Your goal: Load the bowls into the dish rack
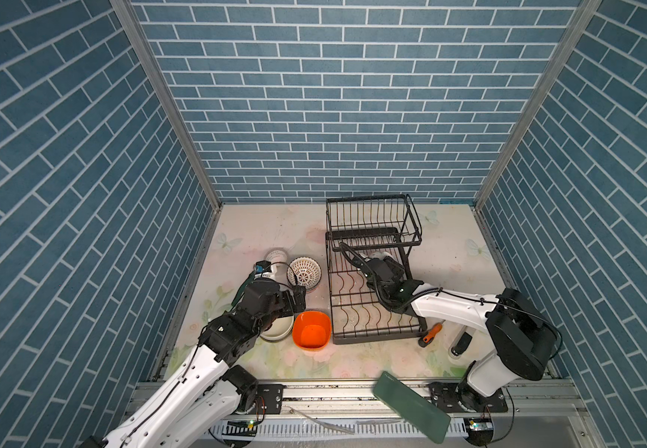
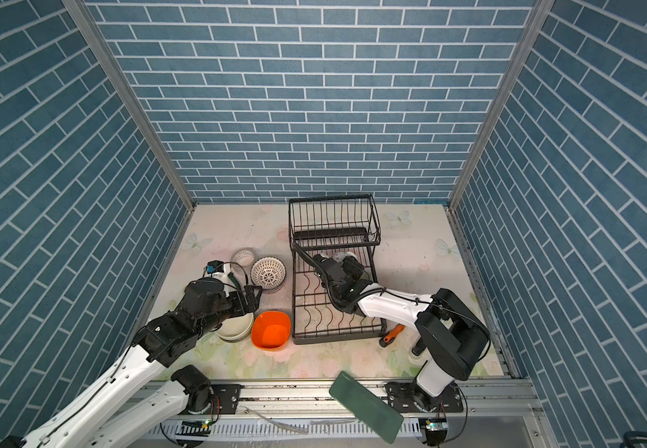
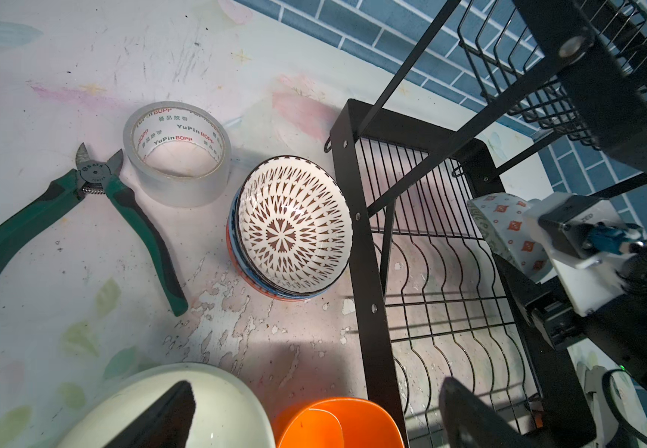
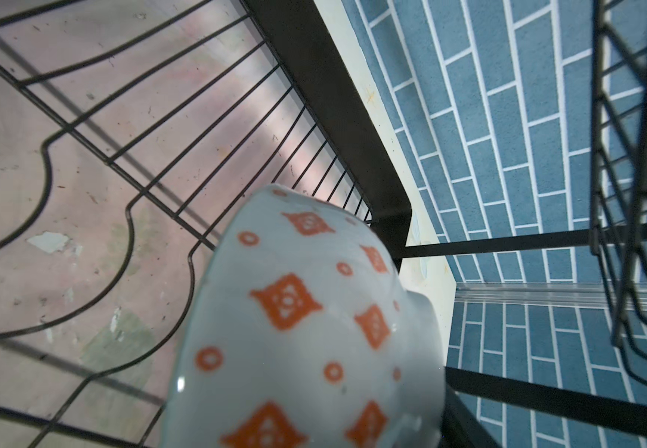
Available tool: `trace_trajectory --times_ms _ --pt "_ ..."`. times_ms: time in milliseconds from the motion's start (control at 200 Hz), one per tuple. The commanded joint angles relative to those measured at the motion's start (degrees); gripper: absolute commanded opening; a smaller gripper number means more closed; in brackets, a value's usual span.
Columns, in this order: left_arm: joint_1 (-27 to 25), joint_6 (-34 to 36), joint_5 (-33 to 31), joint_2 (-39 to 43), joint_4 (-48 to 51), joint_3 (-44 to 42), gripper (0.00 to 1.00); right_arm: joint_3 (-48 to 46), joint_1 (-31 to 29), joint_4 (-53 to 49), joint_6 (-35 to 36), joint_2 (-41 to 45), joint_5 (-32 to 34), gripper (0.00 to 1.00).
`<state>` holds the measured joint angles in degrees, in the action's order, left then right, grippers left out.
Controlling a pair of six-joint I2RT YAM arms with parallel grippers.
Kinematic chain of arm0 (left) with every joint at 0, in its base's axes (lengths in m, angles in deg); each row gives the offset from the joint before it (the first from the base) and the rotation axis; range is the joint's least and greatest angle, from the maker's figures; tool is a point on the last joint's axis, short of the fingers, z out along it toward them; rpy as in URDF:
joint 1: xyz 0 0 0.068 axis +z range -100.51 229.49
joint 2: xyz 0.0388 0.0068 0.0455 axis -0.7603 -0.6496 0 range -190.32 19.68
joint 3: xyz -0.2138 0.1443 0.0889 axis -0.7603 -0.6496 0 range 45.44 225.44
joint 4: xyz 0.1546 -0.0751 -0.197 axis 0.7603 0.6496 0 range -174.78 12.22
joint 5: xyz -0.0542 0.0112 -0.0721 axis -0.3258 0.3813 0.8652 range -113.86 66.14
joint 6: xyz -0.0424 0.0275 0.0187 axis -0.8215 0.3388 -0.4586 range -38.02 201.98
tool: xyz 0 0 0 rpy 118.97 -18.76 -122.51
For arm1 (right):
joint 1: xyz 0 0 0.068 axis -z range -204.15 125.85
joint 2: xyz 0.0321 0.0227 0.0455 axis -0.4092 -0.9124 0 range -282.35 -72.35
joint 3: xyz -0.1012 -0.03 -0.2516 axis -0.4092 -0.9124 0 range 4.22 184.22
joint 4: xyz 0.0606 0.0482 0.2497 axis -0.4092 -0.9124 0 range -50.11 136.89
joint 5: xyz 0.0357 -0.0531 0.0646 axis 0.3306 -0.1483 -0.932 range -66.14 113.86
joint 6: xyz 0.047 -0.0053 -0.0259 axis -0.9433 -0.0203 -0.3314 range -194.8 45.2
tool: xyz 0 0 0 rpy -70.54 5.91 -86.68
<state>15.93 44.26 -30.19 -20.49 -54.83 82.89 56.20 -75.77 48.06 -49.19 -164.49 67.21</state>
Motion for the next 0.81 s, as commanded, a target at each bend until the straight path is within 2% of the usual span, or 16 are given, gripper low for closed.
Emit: trace_trajectory --times_ms 0,295,800 --pt "0.51 0.47 -0.17 1.09 1.68 -1.09 1.0 2.17 -0.16 6.48 4.16 -1.35 3.71 0.34" --pt "0.58 0.4 -0.18 2.11 2.29 -1.63 1.0 2.23 1.87 9.94 6.26 -5.3 2.24 0.34" --pt "0.65 -0.48 0.44 1.56 1.28 -1.66 1.0 3.81 6.29 23.46 18.89 -12.96 4.17 0.36"
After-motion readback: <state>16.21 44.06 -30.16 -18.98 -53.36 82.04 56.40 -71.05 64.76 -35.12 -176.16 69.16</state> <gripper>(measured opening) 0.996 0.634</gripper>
